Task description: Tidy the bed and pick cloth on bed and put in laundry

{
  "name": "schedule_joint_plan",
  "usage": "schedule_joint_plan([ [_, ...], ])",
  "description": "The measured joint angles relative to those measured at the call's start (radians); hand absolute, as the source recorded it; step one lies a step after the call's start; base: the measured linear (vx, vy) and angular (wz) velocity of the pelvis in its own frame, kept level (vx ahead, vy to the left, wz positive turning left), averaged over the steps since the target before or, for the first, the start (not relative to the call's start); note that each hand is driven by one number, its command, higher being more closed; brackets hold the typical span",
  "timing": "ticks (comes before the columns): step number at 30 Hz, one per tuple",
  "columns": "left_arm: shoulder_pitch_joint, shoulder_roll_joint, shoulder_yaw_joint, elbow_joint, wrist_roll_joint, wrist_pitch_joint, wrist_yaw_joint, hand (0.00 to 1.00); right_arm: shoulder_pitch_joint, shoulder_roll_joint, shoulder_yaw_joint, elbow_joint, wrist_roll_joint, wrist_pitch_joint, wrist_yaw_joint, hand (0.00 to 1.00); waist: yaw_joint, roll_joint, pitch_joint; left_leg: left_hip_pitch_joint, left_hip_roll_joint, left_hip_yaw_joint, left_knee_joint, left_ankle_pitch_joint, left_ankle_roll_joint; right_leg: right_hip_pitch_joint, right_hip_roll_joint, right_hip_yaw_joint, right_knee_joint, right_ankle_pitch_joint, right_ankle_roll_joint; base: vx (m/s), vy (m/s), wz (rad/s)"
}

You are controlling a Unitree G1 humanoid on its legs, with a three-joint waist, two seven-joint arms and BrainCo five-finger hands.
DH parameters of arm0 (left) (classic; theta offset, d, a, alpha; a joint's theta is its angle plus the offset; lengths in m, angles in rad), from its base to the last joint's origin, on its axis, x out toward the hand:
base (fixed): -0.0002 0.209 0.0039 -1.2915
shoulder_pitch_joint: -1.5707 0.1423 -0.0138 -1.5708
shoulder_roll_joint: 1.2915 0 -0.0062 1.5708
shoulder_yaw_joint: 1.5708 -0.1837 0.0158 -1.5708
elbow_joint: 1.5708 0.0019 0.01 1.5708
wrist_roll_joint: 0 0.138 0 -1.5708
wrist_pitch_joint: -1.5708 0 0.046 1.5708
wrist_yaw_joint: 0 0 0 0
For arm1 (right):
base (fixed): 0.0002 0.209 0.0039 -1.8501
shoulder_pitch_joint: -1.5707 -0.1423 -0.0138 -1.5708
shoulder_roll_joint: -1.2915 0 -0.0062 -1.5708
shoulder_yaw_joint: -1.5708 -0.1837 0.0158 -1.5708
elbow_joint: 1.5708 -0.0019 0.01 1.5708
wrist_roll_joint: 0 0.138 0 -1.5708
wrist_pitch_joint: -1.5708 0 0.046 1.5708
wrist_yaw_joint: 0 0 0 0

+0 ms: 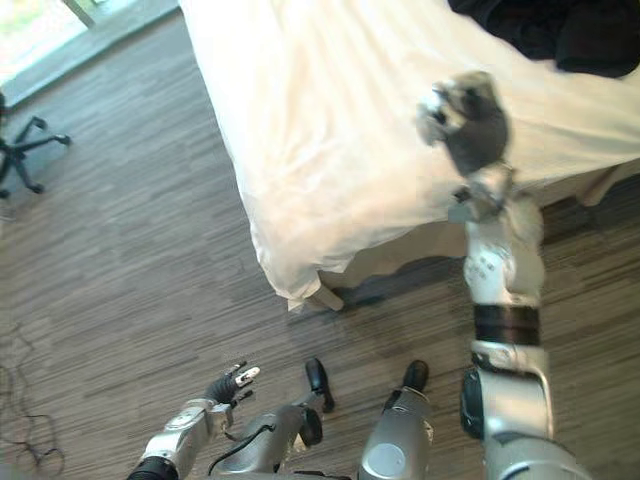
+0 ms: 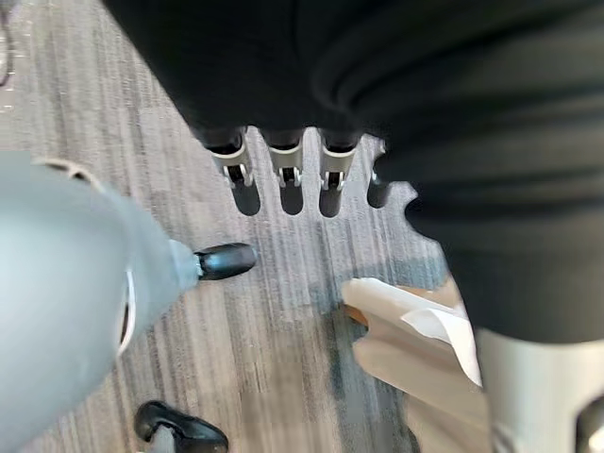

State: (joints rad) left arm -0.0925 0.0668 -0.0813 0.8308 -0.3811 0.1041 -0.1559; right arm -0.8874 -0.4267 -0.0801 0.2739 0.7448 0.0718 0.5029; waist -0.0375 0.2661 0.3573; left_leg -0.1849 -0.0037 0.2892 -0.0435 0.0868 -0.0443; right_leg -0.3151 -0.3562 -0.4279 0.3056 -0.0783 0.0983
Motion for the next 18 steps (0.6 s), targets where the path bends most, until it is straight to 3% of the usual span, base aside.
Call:
schedule_joint_plan([
  [2,-0.071,0.005,0.002,0.019,-0.02,-0.009,-0.01,0.0,-0.125,0.016,0.017,0.074,0.0,0.04,-0.057,1.0,0.005,0.035,0.023,-0.061,-0.005,-0.01,-0.027,0.043,0.001,-0.072,-0.005,0.001,0.017,0.01,-0.009,-0.1,0.003,0.27],
  [4,-0.145,0.013,-0.001,0.031,-0.037,-0.028,-0.035,0.0,-0.217,0.01,0.001,0.163,-0.003,0.041,-0.127,1.0,0.035,0.051,0.036,-0.136,-0.005,-0.025,-0.034,0.086,-0.01,-0.155,-0.007,0.002,0.031,0.028,-0.024,-0.14,-0.042,0.23],
  [6,-0.25,0.024,-0.033,0.08,-0.062,-0.052,-0.043,0.0,-0.281,-0.014,-0.041,0.242,-0.021,0.027,-0.202,1.0,0.085,0.064,0.042,-0.228,0.001,-0.03,-0.04,0.121,-0.013,-0.254,-0.003,0.002,0.049,0.043,-0.045,-0.13,-0.072,0.14],
  [7,-0.314,0.024,-0.046,0.106,-0.08,-0.07,-0.043,0.0,-0.293,-0.034,-0.074,0.265,-0.027,-0.006,-0.267,1.0,0.115,0.068,0.043,-0.297,0.007,-0.045,-0.042,0.146,-0.012,-0.32,0.004,0.002,0.054,0.054,-0.057,-0.12,-0.074,0.19],
  [8,-0.323,0.023,-0.046,0.107,-0.08,-0.073,-0.042,0.0,-0.293,-0.036,-0.083,0.27,-0.027,-0.016,-0.28,1.0,0.121,0.068,0.043,-0.309,0.008,-0.051,-0.042,0.149,-0.01,-0.332,0.006,0.001,0.054,0.057,-0.06,-0.1,-0.077,0.15],
  [10,-0.391,0.015,-0.055,0.141,-0.078,-0.088,-0.033,0.0,-0.293,-0.053,-0.123,0.251,-0.022,-0.121,-0.317,1.0,0.162,0.068,0.044,-0.379,0.02,-0.072,-0.04,0.157,-0.006,-0.402,0.024,0.0,0.054,0.073,-0.074,-0.07,-0.085,0.06],
  [13,-0.426,-0.001,-0.044,0.153,-0.065,-0.087,0.006,0.0,-0.284,-0.068,-0.134,0.251,-0.02,-0.208,-0.354,1.0,0.172,0.06,0.049,-0.423,0.025,-0.087,-0.022,0.153,-0.004,-0.432,0.029,-0.002,0.053,0.077,-0.076,-0.04,-0.052,0.08],
  [15,-0.433,-0.027,0.035,0.132,-0.053,-0.066,0.037,0.0,-0.27,-0.066,-0.146,0.226,-0.005,-0.248,-0.358,1.0,0.172,0.047,0.059,-0.454,0.033,-0.082,0.006,0.125,0.017,-0.454,0.036,0.008,0.053,0.078,-0.067,-0.05,-0.021,-0.06],
  [18,-0.435,-0.055,0.205,0.032,-0.014,-0.027,0.092,0.0,-0.162,-0.059,-0.177,0.108,0.073,-0.317,-0.344,1.0,0.159,-0.015,0.104,-0.497,0.051,-0.049,0.068,0.096,0.027,-0.489,0.047,0.043,0.059,0.083,-0.062,-0.05,-0.009,-0.19],
])
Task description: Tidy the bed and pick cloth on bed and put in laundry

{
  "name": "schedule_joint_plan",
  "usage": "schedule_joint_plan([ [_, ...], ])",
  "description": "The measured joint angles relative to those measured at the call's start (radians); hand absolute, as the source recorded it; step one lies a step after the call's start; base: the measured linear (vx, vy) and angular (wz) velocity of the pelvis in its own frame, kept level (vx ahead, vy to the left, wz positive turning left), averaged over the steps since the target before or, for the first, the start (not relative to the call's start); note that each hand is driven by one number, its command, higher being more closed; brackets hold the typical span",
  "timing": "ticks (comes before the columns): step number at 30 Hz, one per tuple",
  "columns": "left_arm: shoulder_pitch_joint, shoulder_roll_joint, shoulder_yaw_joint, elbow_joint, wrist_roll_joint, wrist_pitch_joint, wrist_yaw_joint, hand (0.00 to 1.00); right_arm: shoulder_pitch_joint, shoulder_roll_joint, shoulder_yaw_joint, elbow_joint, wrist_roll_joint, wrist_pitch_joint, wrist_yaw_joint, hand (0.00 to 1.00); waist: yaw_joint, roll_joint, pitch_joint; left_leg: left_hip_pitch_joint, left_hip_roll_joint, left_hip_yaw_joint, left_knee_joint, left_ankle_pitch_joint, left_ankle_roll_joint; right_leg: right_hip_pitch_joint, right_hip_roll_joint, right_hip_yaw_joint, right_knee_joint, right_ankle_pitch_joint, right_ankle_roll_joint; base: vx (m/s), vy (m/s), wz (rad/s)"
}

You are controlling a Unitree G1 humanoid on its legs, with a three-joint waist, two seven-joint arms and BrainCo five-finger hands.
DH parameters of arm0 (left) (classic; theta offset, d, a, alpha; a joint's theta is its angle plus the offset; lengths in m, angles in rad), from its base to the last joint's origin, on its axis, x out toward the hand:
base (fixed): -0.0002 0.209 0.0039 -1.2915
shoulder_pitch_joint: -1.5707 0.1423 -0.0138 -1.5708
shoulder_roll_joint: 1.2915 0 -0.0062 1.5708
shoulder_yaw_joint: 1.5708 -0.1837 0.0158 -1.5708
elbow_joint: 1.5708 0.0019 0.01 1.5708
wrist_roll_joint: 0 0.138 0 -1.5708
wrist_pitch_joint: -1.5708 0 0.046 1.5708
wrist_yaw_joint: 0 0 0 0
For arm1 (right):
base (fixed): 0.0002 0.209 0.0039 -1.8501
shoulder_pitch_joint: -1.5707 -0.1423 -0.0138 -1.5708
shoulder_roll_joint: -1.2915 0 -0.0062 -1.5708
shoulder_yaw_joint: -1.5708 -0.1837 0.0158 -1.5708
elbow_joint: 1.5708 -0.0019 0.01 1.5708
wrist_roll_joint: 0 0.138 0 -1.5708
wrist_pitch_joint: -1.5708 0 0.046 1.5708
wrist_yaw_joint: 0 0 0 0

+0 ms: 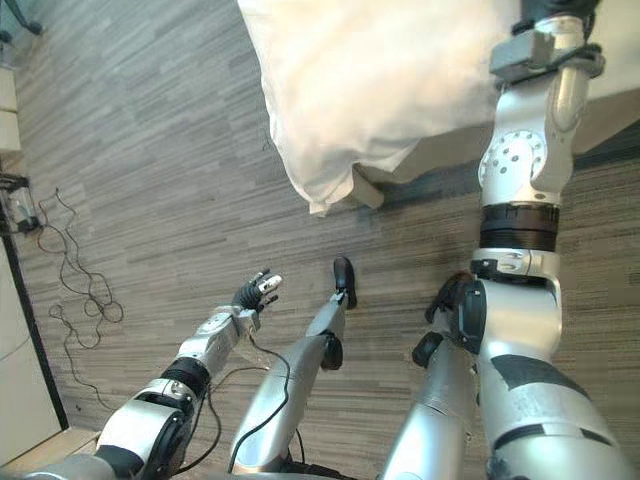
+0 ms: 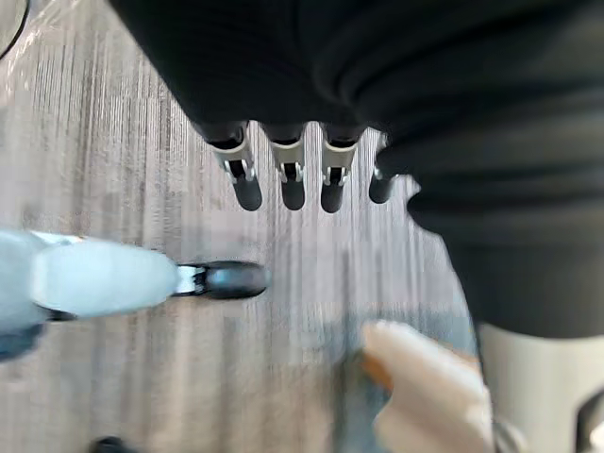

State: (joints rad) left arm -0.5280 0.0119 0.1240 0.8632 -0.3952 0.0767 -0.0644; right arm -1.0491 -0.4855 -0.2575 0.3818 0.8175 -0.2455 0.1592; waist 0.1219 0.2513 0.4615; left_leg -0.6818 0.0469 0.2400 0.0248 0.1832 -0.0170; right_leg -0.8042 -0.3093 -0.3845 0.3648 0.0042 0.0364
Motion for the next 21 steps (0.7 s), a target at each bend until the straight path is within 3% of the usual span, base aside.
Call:
schedule_joint_plan([
  [3,-0.002,0.001,0.12,-0.113,0.024,0.025,0.03,0.0,0.137,0.016,-0.105,-0.067,0.074,-0.046,0.036,1.0,-0.027,-0.061,0.04,-0.032,0.027,0.029,0.056,-0.021,0.002,-0.012,0.021,0.017,-0.007,0.003,-0.004,-0.03,-0.014,-0.18],
  [5,-0.004,0.005,0.164,-0.157,0.024,0.031,0.042,0.0,0.234,0.017,-0.206,-0.024,0.134,-0.046,0.036,1.0,-0.036,-0.097,0.06,-0.038,0.043,0.054,0.086,-0.039,0.002,-0.011,0.032,0.024,-0.015,0.014,-0.008,0.0,-0.012,-0.27],
  [8,0.003,0.031,0.202,-0.179,0.023,0.041,0.056,0.0,0.429,0.069,-0.34,0.007,0.209,-0.044,0.068,1.0,-0.068,-0.126,0.077,-0.051,0.078,0.089,0.185,-0.102,0.01,0.0,0.049,0.043,-0.018,0.027,-0.024,0.04,-0.012,-0.41],
  [9,0.008,0.049,0.202,-0.182,0.022,0.042,0.066,0.0,0.494,0.089,-0.363,0.007,0.213,-0.044,0.094,0.0,-0.085,-0.134,0.082,-0.045,0.1,0.105,0.239,-0.141,0.009,0.02,0.06,0.054,-0.019,0.027,-0.024,0.1,-0.023,-0.74],
  [12,0.008,0.072,0.201,-0.184,0.013,0.041,0.071,0.0,0.651,0.105,-0.385,0.009,0.196,-0.041,0.171,0.0,-0.115,-0.16,0.081,0.02,0.142,0.147,0.314,-0.211,0.006,0.093,0.08,0.071,-0.018,0.023,-0.023,0.07,-0.013,-0.53],
  [14,0.011,0.091,0.2,-0.182,0.012,0.04,0.07,0.0,0.731,0.15,-0.407,0.031,0.137,-0.038,0.234,0.0,-0.129,-0.2,0.073,0.09,0.155,0.165,0.332,-0.244,0.0,0.159,0.087,0.072,-0.018,0.003,-0.022,0.06,-0.008,-0.34],
  [16,0.026,0.117,0.192,-0.169,0.013,0.039,0.062,0.0,0.833,0.201,-0.405,0.131,0.016,0.006,0.309,0.0,-0.137,-0.253,0.045,0.179,0.178,0.2,0.331,-0.275,-0.008,0.242,0.093,0.07,-0.016,-0.024,-0.02,0.09,-0.016,-0.09],
  [18,0.055,0.122,0.188,-0.16,0.015,0.038,0.044,0.0,0.903,0.248,-0.397,0.215,-0.116,0.039,0.337,0.0,-0.136,-0.279,0.028,0.255,0.189,0.237,0.314,-0.281,-0.015,0.31,0.092,0.063,-0.019,-0.043,-0.016,0.11,-0.021,0.06],
  [21,0.152,0.123,0.167,-0.119,0.025,0.035,0.019,0.0,0.993,0.324,-0.346,0.339,-0.39,0.015,0.327,0.0,-0.141,-0.279,-0.027,0.365,0.169,0.244,0.243,-0.272,-0.031,0.424,0.096,0.043,-0.083,-0.045,-0.006,0.14,0.013,0.09],
])
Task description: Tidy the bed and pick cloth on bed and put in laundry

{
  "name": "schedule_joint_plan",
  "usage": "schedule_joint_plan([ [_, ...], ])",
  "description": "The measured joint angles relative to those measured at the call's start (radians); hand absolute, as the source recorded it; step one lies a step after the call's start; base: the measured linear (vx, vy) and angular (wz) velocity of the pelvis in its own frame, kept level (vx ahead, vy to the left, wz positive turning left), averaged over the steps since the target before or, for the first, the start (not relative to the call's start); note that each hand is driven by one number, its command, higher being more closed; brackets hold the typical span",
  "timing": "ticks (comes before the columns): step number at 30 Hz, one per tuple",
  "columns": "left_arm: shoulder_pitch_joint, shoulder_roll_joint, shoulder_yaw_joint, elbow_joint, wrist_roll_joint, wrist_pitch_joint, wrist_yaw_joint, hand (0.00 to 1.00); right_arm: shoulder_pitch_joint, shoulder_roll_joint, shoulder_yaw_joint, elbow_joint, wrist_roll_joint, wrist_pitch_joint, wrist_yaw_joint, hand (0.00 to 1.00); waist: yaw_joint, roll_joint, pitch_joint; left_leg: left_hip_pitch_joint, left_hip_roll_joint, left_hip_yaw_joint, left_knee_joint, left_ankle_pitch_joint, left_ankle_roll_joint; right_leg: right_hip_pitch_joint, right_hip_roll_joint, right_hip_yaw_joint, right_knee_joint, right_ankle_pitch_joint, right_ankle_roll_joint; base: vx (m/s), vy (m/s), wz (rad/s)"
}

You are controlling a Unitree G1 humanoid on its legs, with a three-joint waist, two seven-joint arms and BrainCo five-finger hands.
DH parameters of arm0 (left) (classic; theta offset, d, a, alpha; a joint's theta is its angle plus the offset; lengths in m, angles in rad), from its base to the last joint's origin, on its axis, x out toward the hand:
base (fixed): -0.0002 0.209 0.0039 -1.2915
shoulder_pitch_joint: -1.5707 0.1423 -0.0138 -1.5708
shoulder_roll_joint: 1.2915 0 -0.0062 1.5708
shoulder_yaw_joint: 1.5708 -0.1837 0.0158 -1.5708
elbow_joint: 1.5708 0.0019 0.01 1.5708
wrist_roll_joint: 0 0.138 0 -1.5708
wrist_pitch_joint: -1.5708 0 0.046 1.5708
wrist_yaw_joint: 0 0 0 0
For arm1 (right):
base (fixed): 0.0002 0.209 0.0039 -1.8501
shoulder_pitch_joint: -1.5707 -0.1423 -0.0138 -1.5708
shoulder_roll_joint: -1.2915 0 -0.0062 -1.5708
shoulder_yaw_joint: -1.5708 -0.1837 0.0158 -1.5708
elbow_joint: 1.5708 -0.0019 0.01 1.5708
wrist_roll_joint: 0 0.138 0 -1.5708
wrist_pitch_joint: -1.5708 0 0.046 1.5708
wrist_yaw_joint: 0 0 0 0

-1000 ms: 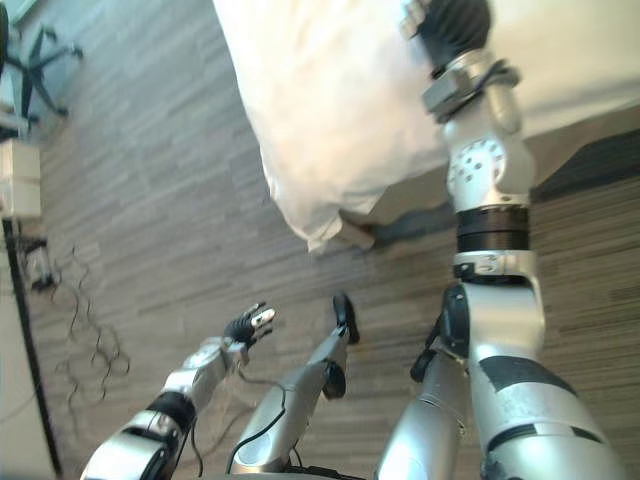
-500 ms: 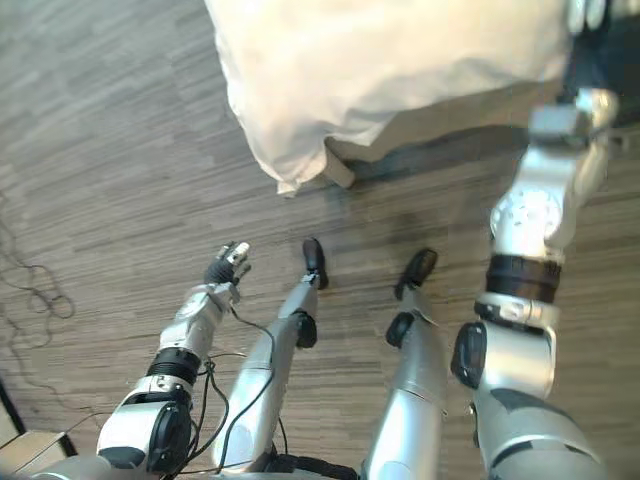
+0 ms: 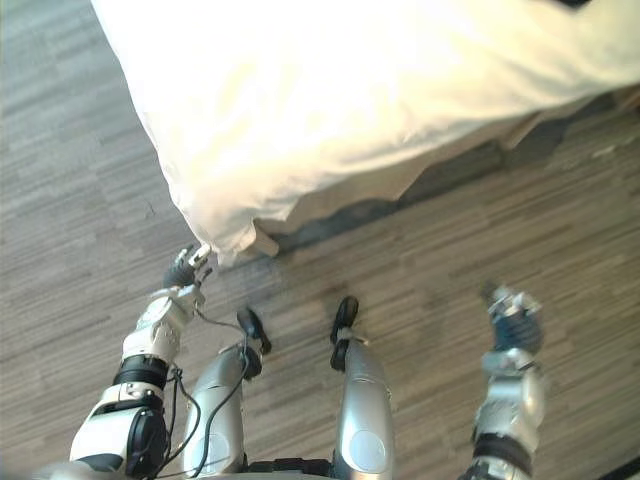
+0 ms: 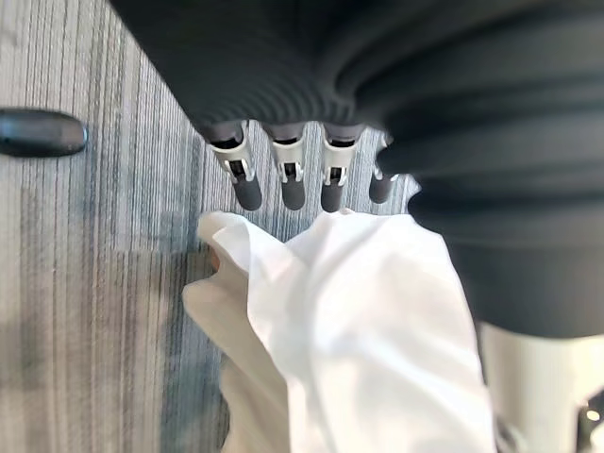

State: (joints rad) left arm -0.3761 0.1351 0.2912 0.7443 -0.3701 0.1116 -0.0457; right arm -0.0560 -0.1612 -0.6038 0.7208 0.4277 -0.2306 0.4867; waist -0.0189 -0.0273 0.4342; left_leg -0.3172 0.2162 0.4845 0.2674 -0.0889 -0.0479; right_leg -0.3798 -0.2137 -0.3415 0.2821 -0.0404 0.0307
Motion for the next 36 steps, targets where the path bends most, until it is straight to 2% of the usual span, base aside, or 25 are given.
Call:
schedule_joint_plan([
  [2,0.084,-0.004,-0.037,0.045,0.02,-0.009,-0.001,0.0,0.044,0.036,0.038,0.092,-0.107,-0.026,-0.035,0.0,-0.008,0.016,-0.055,0.057,-0.014,-0.002,-0.038,0.017,-0.001,0.064,0.002,-0.014,-0.045,0.005,0.008,0.2,0.038,0.14],
  [3,0.14,-0.011,-0.058,0.083,0.045,-0.018,0.0,0.0,0.063,0.05,0.071,0.151,-0.17,-0.038,-0.067,0.0,-0.022,0.03,-0.087,0.096,-0.025,-0.005,-0.058,0.018,-0.002,0.114,0.003,-0.024,-0.079,0.01,0.016,0.23,0.048,0.12],
  [6,0.257,-0.037,-0.093,0.147,0.092,-0.05,0.005,0.0,0.091,0.073,0.147,0.24,-0.262,-0.036,-0.116,0.0,-0.041,0.053,-0.135,0.2,-0.045,-0.001,-0.086,0.012,-0.01,0.245,0.006,-0.031,-0.162,0.027,0.044,0.17,0.051,0.02],
  [10,0.377,-0.057,-0.105,0.188,0.169,-0.101,0.01,0.0,0.104,0.082,0.216,0.299,-0.348,0.031,-0.151,0.0,-0.041,0.059,-0.191,0.299,-0.057,-0.001,-0.08,-0.022,-0.025,0.353,0.024,-0.002,-0.23,0.041,0.064,0.09,0.025,-0.26],
  [13,0.439,-0.057,-0.113,0.197,0.246,-0.165,0.012,0.0,0.107,0.074,0.256,0.324,-0.394,0.059,-0.18,0.0,-0.014,0.055,-0.212,0.299,-0.034,-0.104,0.054,-0.073,-0.026,0.379,0.044,0.077,-0.256,0.057,0.066,-0.01,-0.001,-0.76],
  [14,0.458,-0.058,-0.113,0.214,0.267,-0.197,0.013,0.0,0.11,0.064,0.265,0.329,-0.404,0.067,-0.185,0.0,-0.008,0.063,-0.221,0.299,-0.021,-0.159,0.101,-0.105,-0.028,0.391,0.063,0.117,-0.273,0.071,0.065,-0.02,0.03,-0.98],
  [16,0.484,-0.061,-0.113,0.237,0.275,-0.219,0.009,0.0,0.122,0.045,0.261,0.337,-0.412,0.074,-0.192,0.0,-0.002,0.084,-0.242,0.325,-0.007,-0.191,0.101,-0.163,-0.043,0.388,0.095,0.175,-0.307,0.108,0.069,-0.04,0.081,-1.02],
  [18,0.48,-0.059,-0.114,0.256,0.271,-0.235,0.006,0.0,0.141,0.036,0.249,0.339,-0.412,0.078,-0.202,0.0,-0.005,0.08,-0.242,0.368,-0.019,-0.177,0.044,-0.186,-0.049,0.388,0.096,0.197,-0.327,0.138,0.074,-0.1,0.104,-0.62],
  [19,0.47,-0.053,-0.117,0.259,0.274,-0.238,0.001,0.0,0.159,0.037,0.241,0.341,-0.412,0.084,-0.213,0.0,-0.007,0.064,-0.242,0.382,-0.035,-0.161,0.03,-0.181,-0.043,0.387,0.083,0.214,-0.332,0.153,0.079,-0.12,0.088,-0.41],
  [22,0.472,-0.055,-0.122,0.254,0.32,-0.252,-0.015,0.0,0.237,0.052,0.223,0.317,-0.396,0.083,-0.224,0.0,-0.018,0.041,-0.25,0.428,-0.048,-0.116,0.018,-0.18,-0.036,0.387,0.056,0.22,-0.291,0.152,0.082,-0.12,0.064,-0.31],
  [23,0.47,-0.057,-0.123,0.25,0.338,-0.253,-0.016,0.0,0.257,0.064,0.221,0.3,-0.384,0.082,-0.224,0.0,-0.02,0.036,-0.25,0.438,-0.049,-0.105,0.015,-0.182,-0.033,0.384,0.047,0.209,-0.274,0.131,0.075,-0.16,0.044,-0.3],
  [24,0.468,-0.065,-0.124,0.243,0.366,-0.252,-0.013,0.0,0.301,0.095,0.209,0.265,-0.343,0.077,-0.227,0.0,-0.025,0.017,-0.256,0.448,-0.057,-0.092,0.006,-0.187,-0.031,0.368,0.019,0.134,-0.221,0.088,0.057,-0.12,0.04,-0.38],
  [25,0.48,-0.075,-0.126,0.229,0.374,-0.249,-0.012,0.0,0.331,0.122,0.191,0.247,-0.309,0.06,-0.229,0.0,-0.026,0.022,-0.267,0.464,-0.058,-0.075,-0.015,-0.188,-0.03,0.343,0.001,0.096,-0.165,0.048,0.027,-0.08,0.03,-0.43],
  [27,0.483,-0.087,-0.133,0.219,0.386,-0.246,-0.012,0.0,0.339,0.147,0.177,0.242,-0.282,0.044,-0.229,0.0,-0.027,0.017,-0.273,0.482,-0.049,-0.054,-0.023,-0.187,-0.032,0.313,-0.005,0.076,-0.075,0.012,-0.021,0.01,-0.013,-0.4],
  [28,0.484,-0.082,-0.133,0.217,0.397,-0.245,-0.012,0.0,0.353,0.164,0.177,0.241,-0.279,0.039,-0.226,0.0,-0.036,-0.011,-0.274,0.494,-0.052,-0.052,-0.023,-0.188,-0.04,0.311,-0.008,0.066,-0.024,0.011,-0.019,0.03,-0.062,-0.24],
  [29,0.484,-0.077,-0.132,0.213,0.405,-0.244,-0.012,0.0,0.37,0.169,0.173,0.241,-0.273,0.038,-0.226,0.0,-0.04,-0.02,-0.273,0.5,-0.053,-0.052,-0.023,-0.187,-0.045,0.31,-0.01,0.061,-0.015,0.009,0.005,0.05,-0.069,-0.18],
  [31,0.485,-0.07,-0.134,0.204,0.438,-0.243,-0.013,0.0,0.377,0.184,0.147,0.241,-0.273,0.037,-0.225,0.0,-0.042,-0.039,-0.28,0.517,-0.055,-0.052,-0.042,-0.183,-0.058,0.299,0.003,0.063,0.006,-0.009,-0.007,0.07,-0.066,-0.24],
  [32,0.484,-0.072,-0.134,0.19,0.449,-0.241,-0.014,0.0,0.377,0.189,0.138,0.239,-0.272,0.035,-0.224,0.0,-0.045,-0.057,-0.283,0.528,-0.057,-0.052,-0.06,-0.175,-0.064,0.288,0.015,0.071,0.013,-0.014,-0.019,0.07,-0.063,-0.53],
  [34,0.484,-0.072,-0.134,0.181,0.472,-0.233,-0.014,0.0,0.359,0.191,0.137,0.238,-0.278,0.027,-0.224,0.0,-0.04,-0.057,-0.285,0.548,-0.06,-0.036,-0.112,-0.154,-0.068,0.276,0.064,0.09,-0.049,0.031,-0.086,0.03,-0.019,-0.91],
  [35,0.484,-0.079,-0.134,0.182,0.476,-0.232,-0.013,0.0,0.324,0.19,0.127,0.237,-0.306,0.017,-0.224,0.0,-0.021,-0.018,-0.293,0.555,-0.048,0.014,-0.167,-0.12,-0.048,0.275,0.086,0.045,-0.101,0.001,-0.167,-0.02,0.015,-1.27],
  [36,0.472,-0.094,-0.131,0.177,0.473,-0.231,-0.008,0.0,0.301,0.188,0.113,0.238,-0.33,0.01,-0.224,0.0,-0.019,-0.019,-0.286,0.562,-0.037,0.066,-0.174,-0.102,-0.052,0.218,0.035,-0.043,0.074,-0.059,-0.151,0.02,0.029,-1.55],
])
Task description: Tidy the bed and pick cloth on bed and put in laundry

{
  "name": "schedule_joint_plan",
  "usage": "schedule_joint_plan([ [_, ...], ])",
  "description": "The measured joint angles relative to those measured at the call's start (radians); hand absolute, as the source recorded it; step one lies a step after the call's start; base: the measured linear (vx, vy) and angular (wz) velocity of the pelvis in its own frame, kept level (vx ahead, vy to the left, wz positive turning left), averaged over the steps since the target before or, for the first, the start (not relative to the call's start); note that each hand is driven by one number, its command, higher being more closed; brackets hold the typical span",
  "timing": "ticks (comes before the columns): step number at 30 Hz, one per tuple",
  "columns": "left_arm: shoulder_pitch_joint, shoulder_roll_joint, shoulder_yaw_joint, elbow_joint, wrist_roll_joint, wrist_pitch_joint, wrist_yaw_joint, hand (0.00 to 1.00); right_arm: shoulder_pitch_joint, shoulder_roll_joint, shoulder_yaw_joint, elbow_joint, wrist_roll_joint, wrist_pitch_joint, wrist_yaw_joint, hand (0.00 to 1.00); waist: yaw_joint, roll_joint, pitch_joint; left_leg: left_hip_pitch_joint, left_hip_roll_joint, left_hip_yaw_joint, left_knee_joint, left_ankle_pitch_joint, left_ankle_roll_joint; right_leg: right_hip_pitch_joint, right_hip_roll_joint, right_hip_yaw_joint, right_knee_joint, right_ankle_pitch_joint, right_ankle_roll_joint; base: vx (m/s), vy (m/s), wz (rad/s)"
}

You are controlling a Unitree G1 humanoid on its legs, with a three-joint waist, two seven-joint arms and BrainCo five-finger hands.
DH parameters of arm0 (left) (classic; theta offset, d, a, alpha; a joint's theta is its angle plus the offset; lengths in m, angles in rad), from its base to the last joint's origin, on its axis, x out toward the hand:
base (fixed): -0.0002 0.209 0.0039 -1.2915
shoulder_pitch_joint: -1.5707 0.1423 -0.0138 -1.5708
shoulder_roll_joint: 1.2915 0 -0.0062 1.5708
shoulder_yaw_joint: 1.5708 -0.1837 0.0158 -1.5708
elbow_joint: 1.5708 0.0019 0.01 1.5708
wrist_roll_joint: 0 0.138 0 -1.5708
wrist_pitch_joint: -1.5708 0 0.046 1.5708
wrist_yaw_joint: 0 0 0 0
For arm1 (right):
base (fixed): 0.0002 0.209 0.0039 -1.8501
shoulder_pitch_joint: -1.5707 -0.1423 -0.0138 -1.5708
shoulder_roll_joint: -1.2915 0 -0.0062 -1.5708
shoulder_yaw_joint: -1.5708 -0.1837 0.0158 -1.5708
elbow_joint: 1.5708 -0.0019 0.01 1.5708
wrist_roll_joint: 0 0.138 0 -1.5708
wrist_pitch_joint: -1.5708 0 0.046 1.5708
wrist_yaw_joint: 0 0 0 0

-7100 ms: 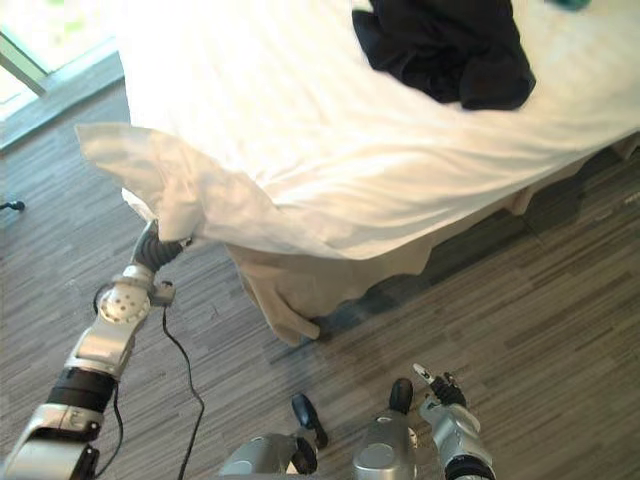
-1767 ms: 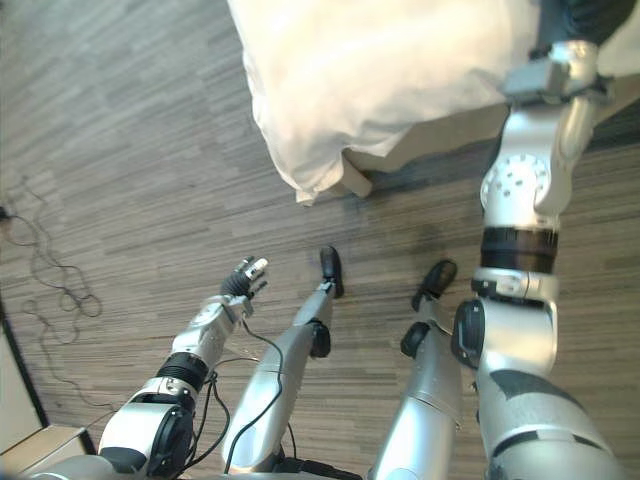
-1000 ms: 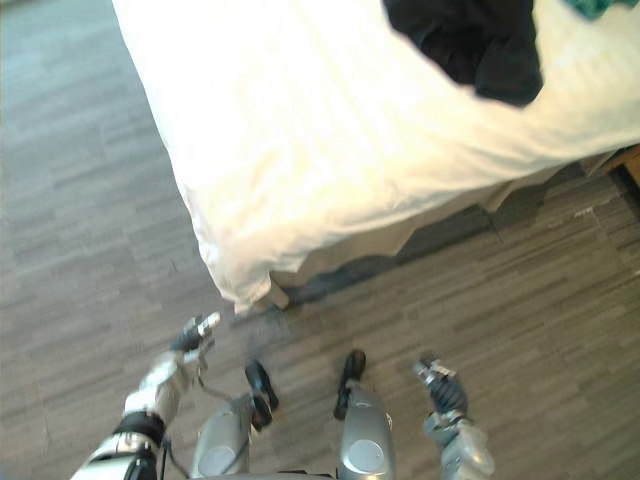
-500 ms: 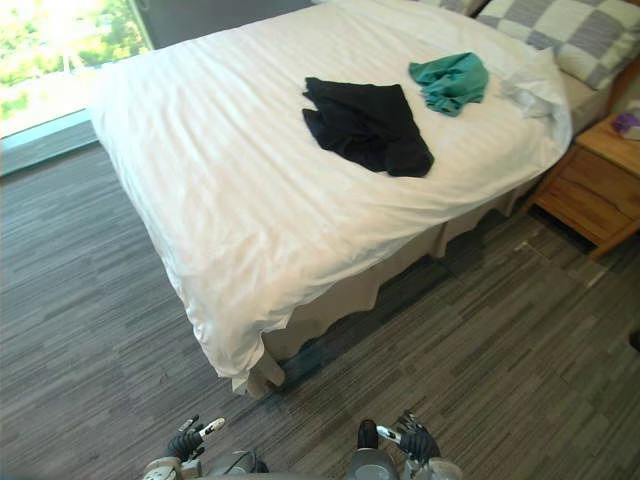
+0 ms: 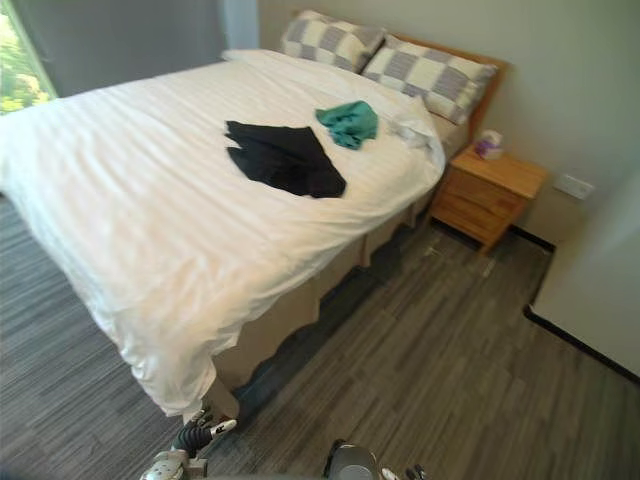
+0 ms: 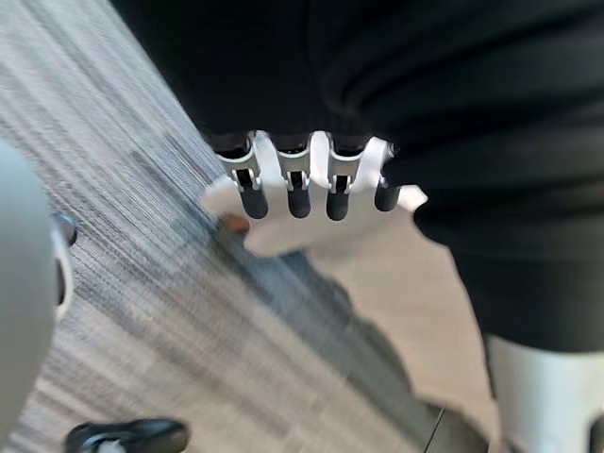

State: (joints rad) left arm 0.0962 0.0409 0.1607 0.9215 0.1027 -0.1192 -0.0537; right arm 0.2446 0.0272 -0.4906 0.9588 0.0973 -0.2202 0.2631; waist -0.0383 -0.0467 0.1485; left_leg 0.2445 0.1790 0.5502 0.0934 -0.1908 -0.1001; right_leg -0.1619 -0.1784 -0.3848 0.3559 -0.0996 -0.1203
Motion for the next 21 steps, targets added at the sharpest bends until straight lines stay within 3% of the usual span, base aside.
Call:
schedule_joint_plan([
  [1,0.004,0.006,-0.001,-0.007,-0.007,0.015,0.018,0.0,-0.015,0.001,0.0,0.0,-0.032,-0.018,0.003,0.0,-0.006,-0.03,0.0,0.002,-0.028,0.05,0.043,-0.018,0.003,-0.037,-0.092,-0.063,0.243,-0.034,0.032,0.05,0.017,-1.39],
  [2,0.004,0.011,0.002,-0.014,-0.014,0.028,0.021,0.0,-0.02,-0.002,-0.001,0.001,-0.041,-0.025,0.004,0.0,-0.001,-0.044,-0.007,0.002,-0.031,0.067,0.076,-0.035,0.003,-0.044,-0.091,-0.086,0.234,-0.036,0.025,0.05,-0.014,-1.48],
  [3,0.002,0.009,0.008,-0.017,-0.019,0.041,0.03,0.0,-0.034,-0.009,0.005,0.001,-0.045,-0.032,0.005,0.0,0.002,-0.04,-0.007,-0.016,-0.001,0.098,0.158,-0.053,0.044,-0.012,-0.053,-0.111,0.145,-0.016,0.005,-0.06,-0.049,-1.71],
  [4,-0.004,0.019,0.005,-0.016,-0.033,0.048,0.039,0.0,-0.065,-0.007,0.017,0.002,-0.046,-0.04,0.009,0.0,0.022,-0.036,-0.003,-0.08,-0.007,0.091,0.223,-0.095,0.085,0.067,0.007,-0.064,-0.108,0.069,0.046,-0.14,-0.05,-1.7],
  [5,-0.021,0.013,0.0,-0.016,-0.037,0.051,0.039,0.0,-0.077,-0.014,0.019,0.002,-0.046,-0.041,0.009,0.0,0.03,-0.025,0.005,-0.106,-0.027,0.07,0.178,-0.087,0.101,0.107,0.045,-0.047,-0.24,0.125,0.056,-0.16,-0.058,-1.62],
  [6,-0.046,-0.024,-0.006,-0.022,-0.04,0.042,0.041,0.0,-0.091,-0.06,0.016,-0.006,-0.048,-0.036,0.015,0.0,0.019,0.037,0.014,-0.149,0.006,0.091,0.133,-0.014,0.092,0.132,0.064,-0.126,-0.173,0.05,0.063,-0.08,-0.032,-1.25],
  [7,-0.075,-0.02,-0.017,-0.018,-0.04,0.042,0.046,0.0,-0.102,-0.08,0.022,0.004,-0.054,-0.014,0.015,0.0,0.022,0.051,0.028,-0.144,0.0,0.122,0.145,-0.022,0.088,0.139,0.044,-0.132,-0.146,-0.019,0.1,-0.05,-0.027,-0.94],
  [9,-0.094,-0.015,-0.045,-0.014,-0.041,0.039,0.053,0.0,-0.099,-0.091,0.023,0.002,-0.085,0.01,0.02,0.0,0.005,0.078,0.048,-0.139,0.009,0.131,0.172,-0.032,0.082,0.166,0.068,-0.12,-0.224,0.035,0.107,-0.08,0.033,-0.45],
  [11,-0.075,-0.012,-0.042,-0.013,-0.049,0.035,0.053,0.0,-0.091,-0.086,0.027,0.009,-0.112,0.032,0.018,0.0,0.008,0.084,0.055,-0.142,0.014,0.083,0.226,-0.028,0.085,0.188,0.098,-0.067,-0.307,0.069,0.104,-0.1,0.006,-0.73],
  [12,-0.057,-0.012,-0.04,-0.013,-0.054,0.036,0.052,0.0,-0.091,-0.085,0.027,0.017,-0.123,0.045,0.014,0.0,0.024,0.079,0.059,-0.153,0.011,0.004,0.261,-0.024,0.081,0.187,0.105,-0.022,-0.32,0.076,0.111,-0.05,-0.058,-0.88],
  [16,-0.02,-0.012,-0.02,0.002,-0.079,0.023,0.043,0.0,-0.091,-0.085,0.029,0.02,-0.122,0.069,0.005,0.0,0.029,0.07,0.063,-0.161,-0.022,-0.172,0.3,-0.013,0.076,0.168,0.107,0.055,-0.331,0.085,0.126,-0.08,-0.011,-0.78],
  [18,-0.015,-0.008,0.0,0.012,-0.092,-0.006,0.023,0.0,-0.092,-0.085,0.036,0.019,-0.112,0.098,-0.011,0.0,0.031,0.05,0.061,-0.166,-0.044,-0.259,0.302,-0.007,0.083,0.169,0.107,0.094,-0.378,0.109,0.163,-0.09,0.044,-0.65],
  [19,-0.015,-0.005,0.0,0.013,-0.092,-0.013,0.016,0.0,-0.092,-0.086,0.042,0.019,-0.103,0.104,-0.016,0.0,0.032,0.051,0.056,-0.165,-0.049,-0.274,0.283,-0.005,0.087,0.169,0.111,0.102,-0.396,0.112,0.172,-0.06,0.027,-0.62],
  [20,-0.004,-0.013,-0.003,0.016,-0.092,-0.031,0.009,0.0,-0.105,-0.091,0.051,0.018,-0.086,0.116,-0.026,0.0,0.036,0.094,0.043,-0.168,-0.03,-0.3,0.223,-0.032,0.086,0.127,0.128,0.095,-0.327,0.106,0.149,0.0,0.096,-0.19],
  [21,-0.013,0.005,-0.005,0.017,-0.091,-0.055,-0.002,0.0,-0.106,-0.084,0.047,0.025,-0.072,0.124,-0.036,0.0,0.004,0.08,0.045,-0.143,-0.027,-0.3,0.154,-0.1,0.062,0.107,0.115,0.088,-0.283,0.105,0.143,0.01,0.124,-0.15],
])
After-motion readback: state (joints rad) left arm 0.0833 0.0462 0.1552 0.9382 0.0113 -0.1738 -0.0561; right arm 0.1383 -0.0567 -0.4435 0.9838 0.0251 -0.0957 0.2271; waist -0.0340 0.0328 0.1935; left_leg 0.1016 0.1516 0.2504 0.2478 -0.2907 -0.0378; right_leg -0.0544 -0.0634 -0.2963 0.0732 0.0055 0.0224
